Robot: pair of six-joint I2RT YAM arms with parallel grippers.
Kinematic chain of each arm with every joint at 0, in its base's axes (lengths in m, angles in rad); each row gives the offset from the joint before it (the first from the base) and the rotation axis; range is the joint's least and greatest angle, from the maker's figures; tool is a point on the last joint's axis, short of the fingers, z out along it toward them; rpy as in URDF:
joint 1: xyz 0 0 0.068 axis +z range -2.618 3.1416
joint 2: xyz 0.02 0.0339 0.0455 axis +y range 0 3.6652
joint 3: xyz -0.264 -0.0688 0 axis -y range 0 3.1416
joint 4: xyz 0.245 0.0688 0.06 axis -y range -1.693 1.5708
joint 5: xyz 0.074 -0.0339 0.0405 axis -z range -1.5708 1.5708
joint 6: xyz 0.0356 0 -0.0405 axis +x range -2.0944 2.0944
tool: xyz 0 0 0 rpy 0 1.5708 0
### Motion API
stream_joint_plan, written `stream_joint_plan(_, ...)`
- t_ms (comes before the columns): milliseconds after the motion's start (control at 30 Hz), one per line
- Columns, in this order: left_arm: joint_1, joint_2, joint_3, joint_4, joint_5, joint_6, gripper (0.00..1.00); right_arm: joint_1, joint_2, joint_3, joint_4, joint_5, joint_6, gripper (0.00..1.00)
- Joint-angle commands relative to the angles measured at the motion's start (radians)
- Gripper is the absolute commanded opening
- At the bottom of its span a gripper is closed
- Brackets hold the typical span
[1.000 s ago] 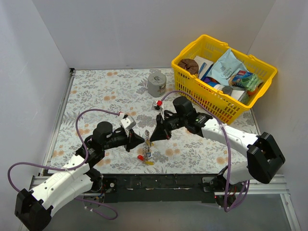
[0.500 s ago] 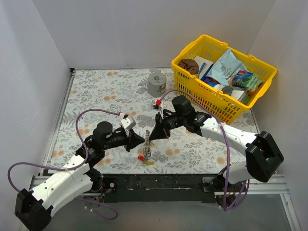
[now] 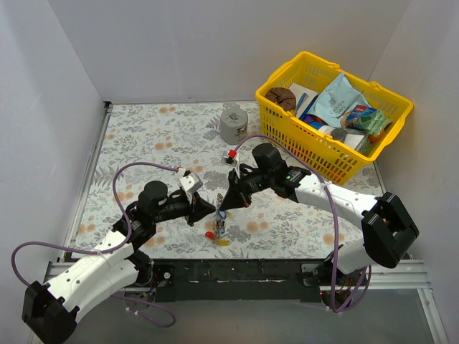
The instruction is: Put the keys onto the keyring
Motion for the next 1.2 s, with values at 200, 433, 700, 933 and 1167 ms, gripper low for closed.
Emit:
stream_joint_plan(200, -0.003, -0.017, 0.021, 0.044, 0.026, 0.010, 0.00, 0.006, 0.009, 0.039, 0.014, 0.029, -0.007, 0.01)
stream_joint_plan(433, -0.001, -0.022, 0.021, 0.044, 0.038, 0.014, 0.00, 0.008, 0.012, 0.017, 0.023, 0.043, 0.001, 0.01)
stream_joint_plan(700, -0.001, -0.034, 0.018, 0.043, 0.036, 0.017, 0.00, 0.006, 0.019, -0.001, 0.041, 0.043, 0.015, 0.01)
stream_joint_plan(933, -0.001, -0.040, 0.018, 0.046, 0.038, 0.019, 0.00, 0.006, 0.023, -0.015, 0.044, 0.048, 0.021, 0.01)
stream_joint_plan(1167, -0.003, -0.054, 0.015, 0.048, 0.032, 0.019, 0.00, 0.006, 0.031, -0.029, 0.043, 0.048, 0.023, 0.01)
